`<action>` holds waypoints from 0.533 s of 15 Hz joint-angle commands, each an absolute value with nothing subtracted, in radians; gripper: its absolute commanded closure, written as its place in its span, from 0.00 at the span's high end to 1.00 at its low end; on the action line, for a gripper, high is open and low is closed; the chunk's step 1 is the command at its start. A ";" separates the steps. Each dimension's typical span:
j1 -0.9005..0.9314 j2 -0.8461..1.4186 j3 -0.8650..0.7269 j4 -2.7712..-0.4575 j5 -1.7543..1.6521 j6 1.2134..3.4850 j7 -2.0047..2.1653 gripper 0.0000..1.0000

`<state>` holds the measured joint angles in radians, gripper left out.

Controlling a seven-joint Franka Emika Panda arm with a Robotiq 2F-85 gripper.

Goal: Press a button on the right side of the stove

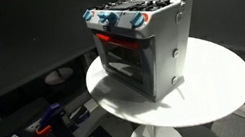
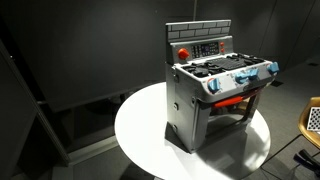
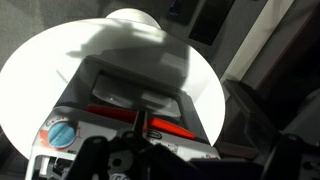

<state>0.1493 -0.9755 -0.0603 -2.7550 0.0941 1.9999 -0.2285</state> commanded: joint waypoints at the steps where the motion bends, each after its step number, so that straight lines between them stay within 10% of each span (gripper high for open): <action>1: 0.161 -0.881 -0.055 -2.675 0.121 2.031 -0.220 1.00; 8: 0.141 -0.733 -0.057 -2.547 0.119 2.062 -0.210 1.00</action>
